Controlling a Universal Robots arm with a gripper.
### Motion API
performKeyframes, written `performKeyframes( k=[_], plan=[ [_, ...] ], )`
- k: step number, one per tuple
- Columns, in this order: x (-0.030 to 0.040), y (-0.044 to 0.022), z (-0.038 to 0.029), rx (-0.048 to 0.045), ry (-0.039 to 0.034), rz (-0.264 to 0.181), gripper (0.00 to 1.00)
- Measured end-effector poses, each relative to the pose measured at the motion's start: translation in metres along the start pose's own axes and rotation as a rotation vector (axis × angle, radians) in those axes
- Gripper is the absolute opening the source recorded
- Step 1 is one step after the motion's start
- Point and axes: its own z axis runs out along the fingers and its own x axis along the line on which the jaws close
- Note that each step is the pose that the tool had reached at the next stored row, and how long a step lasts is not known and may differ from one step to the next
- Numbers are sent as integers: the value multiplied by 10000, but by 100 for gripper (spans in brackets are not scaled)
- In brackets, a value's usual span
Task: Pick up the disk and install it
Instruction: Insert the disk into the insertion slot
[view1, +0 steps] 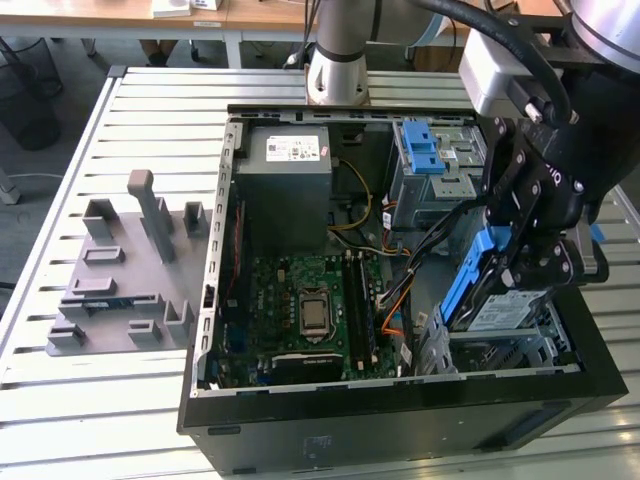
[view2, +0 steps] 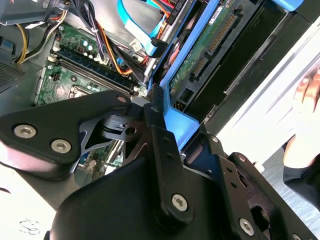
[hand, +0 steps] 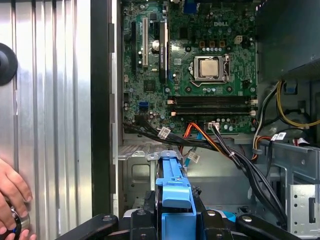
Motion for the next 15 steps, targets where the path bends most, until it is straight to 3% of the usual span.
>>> performKeyframes(
  k=[15],
  plan=[
    [0,-4,79,0,0,3,36]
  ],
)
